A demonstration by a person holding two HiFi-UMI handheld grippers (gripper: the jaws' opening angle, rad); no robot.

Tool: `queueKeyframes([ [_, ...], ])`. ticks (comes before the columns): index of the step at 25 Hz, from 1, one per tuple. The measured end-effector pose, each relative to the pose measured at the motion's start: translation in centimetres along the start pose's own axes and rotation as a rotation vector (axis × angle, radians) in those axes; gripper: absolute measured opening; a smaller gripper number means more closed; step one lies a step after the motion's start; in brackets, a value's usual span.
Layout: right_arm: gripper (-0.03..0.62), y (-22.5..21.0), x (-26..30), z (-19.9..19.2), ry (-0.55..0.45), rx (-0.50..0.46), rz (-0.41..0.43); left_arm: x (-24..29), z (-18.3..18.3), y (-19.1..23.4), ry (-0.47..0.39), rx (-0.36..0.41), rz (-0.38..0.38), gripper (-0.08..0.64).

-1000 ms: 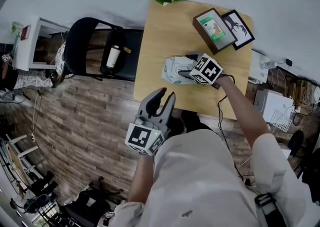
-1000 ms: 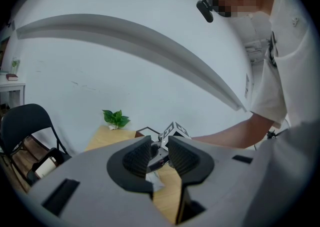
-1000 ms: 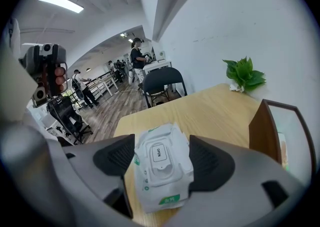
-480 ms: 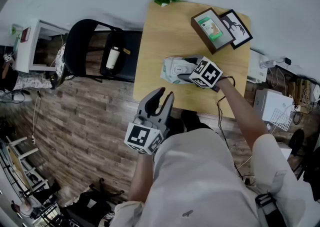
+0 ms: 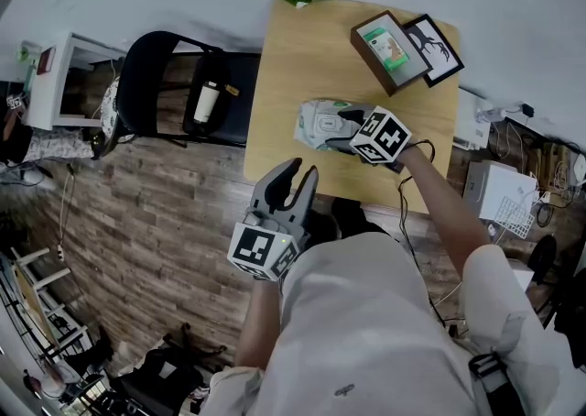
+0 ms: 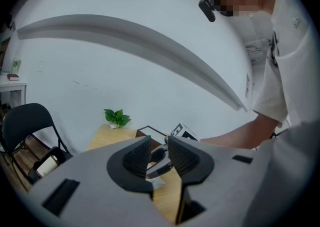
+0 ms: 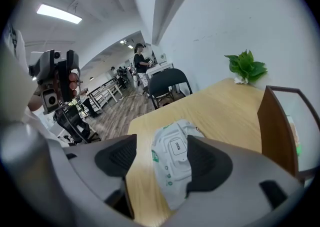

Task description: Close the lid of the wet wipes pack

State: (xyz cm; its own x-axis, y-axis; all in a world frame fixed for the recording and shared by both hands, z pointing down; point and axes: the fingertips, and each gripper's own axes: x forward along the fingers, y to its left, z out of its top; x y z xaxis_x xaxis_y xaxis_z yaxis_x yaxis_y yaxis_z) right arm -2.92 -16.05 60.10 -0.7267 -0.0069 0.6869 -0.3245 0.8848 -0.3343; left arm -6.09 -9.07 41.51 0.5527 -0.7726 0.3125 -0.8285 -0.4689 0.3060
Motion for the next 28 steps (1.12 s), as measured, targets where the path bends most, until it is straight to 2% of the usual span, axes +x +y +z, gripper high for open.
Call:
queueKeyframes([
  [16,0.285,1.4,1.2,-1.9,0.015,0.061,0.071,0.6,-0.7,0.3,0.035,0.004,0.017,0.103],
  [28,0.259,0.7,2.6,-3.1,0.041,0.103,0.071,0.8,-1.2,0.2,0.048,-0.005,0.028,0.103],
])
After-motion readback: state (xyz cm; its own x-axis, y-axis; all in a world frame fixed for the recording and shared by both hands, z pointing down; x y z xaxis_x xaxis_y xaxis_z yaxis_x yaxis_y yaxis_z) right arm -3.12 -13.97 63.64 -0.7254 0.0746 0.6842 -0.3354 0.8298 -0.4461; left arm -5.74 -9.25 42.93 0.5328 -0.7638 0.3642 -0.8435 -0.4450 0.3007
